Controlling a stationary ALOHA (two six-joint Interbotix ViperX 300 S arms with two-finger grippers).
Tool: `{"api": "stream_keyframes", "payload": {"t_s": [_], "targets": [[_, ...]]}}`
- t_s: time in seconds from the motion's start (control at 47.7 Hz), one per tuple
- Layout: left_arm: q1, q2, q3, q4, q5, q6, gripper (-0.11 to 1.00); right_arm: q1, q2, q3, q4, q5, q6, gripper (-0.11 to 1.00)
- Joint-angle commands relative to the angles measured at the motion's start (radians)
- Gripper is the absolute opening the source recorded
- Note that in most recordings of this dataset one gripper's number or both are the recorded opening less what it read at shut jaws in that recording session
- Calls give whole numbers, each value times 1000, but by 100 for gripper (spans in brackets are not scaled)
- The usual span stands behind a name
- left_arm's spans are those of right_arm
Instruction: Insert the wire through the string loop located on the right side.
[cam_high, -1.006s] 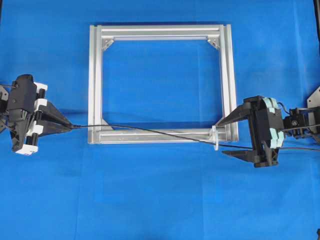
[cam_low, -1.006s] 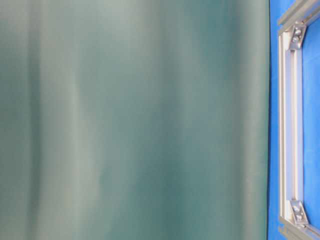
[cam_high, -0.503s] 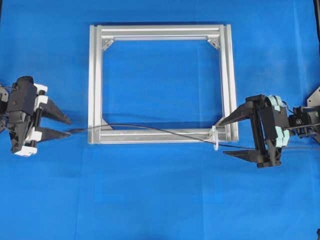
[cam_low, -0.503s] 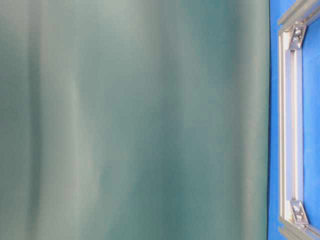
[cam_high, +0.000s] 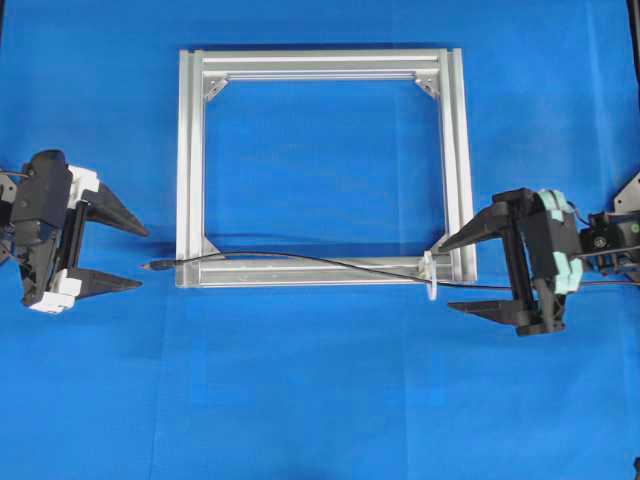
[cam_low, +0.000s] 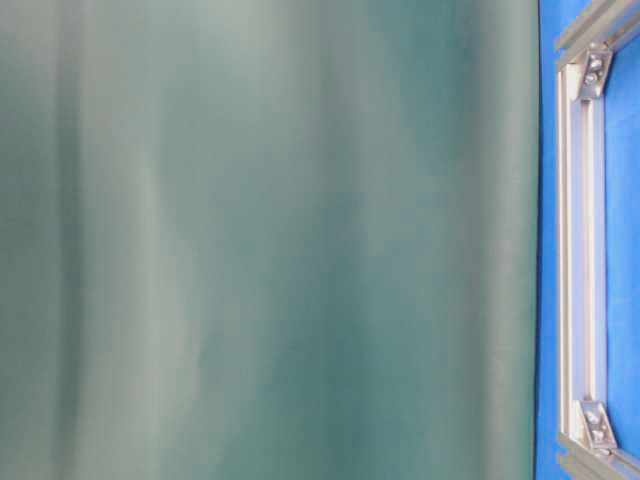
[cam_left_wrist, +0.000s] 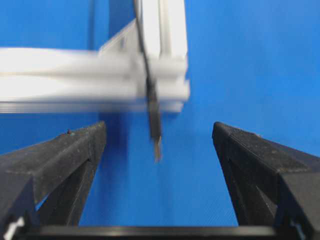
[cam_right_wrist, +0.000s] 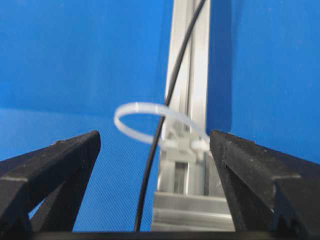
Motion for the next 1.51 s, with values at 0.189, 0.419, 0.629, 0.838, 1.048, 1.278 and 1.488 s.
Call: {"api": "stream_keyframes", "payload": {"t_s": [0.189,0.419,0.629,0.838,1.048,1.278,1.488], "targets": [[11,-112,-110,3,153,28,83,-35,-161,-43,-2,114,-44,96],[32,-147,-137,3,189,32,83,-54,-242,-64,-2,204,-87,96],[52,-147,-135,3,192,32,83,-61,-244,-63,-2,210,-87,96],[52,-146,-133,3,193,32,83,-61,-242,-63,-2,210,-87,96],[52,-144,-135,3,193,32,83,-64,-242,-63,-2,210,-87,96],[52,-143,-135,3,193,32,83,-64,-242,-63,-2,212,-87,96],[52,-143,-135,3,193,32,83,-63,-242,-64,-2,215,-87,96]]}}
